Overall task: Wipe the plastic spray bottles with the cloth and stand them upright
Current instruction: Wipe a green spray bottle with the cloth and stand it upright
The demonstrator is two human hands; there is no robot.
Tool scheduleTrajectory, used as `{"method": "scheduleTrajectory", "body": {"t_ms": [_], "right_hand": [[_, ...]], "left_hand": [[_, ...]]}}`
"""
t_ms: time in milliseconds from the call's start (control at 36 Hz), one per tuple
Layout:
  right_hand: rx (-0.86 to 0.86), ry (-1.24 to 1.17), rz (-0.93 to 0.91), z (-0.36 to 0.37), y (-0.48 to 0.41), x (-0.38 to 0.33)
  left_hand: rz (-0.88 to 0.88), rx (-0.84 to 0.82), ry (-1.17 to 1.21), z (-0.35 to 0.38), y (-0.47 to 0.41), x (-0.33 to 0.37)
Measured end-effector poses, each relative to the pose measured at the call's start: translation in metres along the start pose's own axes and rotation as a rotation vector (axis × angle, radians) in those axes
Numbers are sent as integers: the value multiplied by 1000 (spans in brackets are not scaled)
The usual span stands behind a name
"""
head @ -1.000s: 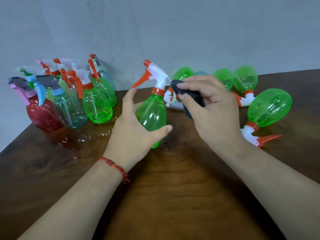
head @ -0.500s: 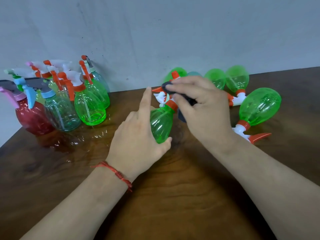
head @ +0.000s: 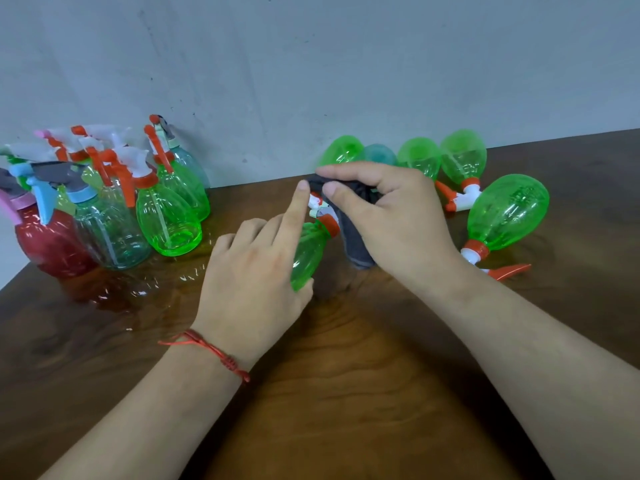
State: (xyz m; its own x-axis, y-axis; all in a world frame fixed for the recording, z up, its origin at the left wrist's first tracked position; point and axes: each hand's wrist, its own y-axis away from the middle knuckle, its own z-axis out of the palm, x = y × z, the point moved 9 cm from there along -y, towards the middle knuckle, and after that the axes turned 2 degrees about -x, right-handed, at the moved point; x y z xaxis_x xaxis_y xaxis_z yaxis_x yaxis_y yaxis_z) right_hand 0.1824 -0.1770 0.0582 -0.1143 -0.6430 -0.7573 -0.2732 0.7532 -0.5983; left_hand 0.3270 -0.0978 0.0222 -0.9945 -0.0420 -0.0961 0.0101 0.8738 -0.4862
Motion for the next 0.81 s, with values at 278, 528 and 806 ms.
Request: {"method": "scheduleTrajectory", "body": {"t_ms": [278,528,806], "right_hand": [[95,416,-338,-4,5,-1],[132,93,-264,-20,-1,-3],[-9,-465,71,-3,-8,28]], "left_hand": [[-133,-29,517,7,5,-20],[-40,-45,836,11,7,-18],[-133,31,1066,9,4,-46]]}}
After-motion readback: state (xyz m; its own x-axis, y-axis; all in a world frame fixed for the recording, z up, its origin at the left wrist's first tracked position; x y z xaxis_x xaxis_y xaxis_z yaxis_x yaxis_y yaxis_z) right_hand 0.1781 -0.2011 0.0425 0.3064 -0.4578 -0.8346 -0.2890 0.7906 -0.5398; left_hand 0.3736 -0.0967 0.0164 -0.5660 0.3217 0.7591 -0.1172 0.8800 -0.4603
